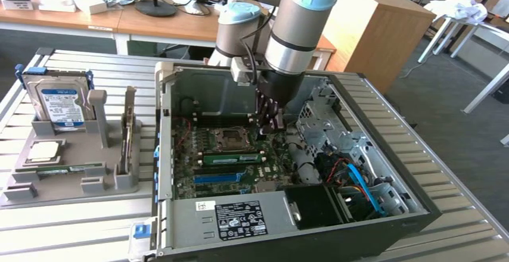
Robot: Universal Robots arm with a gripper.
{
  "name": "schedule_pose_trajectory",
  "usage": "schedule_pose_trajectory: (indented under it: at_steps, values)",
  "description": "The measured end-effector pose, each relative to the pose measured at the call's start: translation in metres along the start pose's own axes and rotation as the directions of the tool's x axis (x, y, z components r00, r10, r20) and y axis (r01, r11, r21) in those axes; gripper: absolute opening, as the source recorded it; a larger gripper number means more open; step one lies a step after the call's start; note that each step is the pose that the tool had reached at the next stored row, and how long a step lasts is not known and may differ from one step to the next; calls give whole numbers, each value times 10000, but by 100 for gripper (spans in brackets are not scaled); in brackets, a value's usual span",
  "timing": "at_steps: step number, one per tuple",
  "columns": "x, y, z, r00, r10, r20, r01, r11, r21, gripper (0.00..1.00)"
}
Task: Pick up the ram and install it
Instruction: 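Press down the ram until it locks into place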
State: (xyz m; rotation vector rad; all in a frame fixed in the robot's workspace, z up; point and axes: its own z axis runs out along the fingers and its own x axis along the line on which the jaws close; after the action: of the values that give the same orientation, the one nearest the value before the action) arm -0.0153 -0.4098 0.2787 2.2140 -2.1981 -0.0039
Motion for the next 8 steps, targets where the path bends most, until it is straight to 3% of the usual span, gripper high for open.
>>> schedule_pose_trajectory:
  at_steps: [8]
  values:
    - [0,-33,0,10000,0,1,0,10000,1,10]
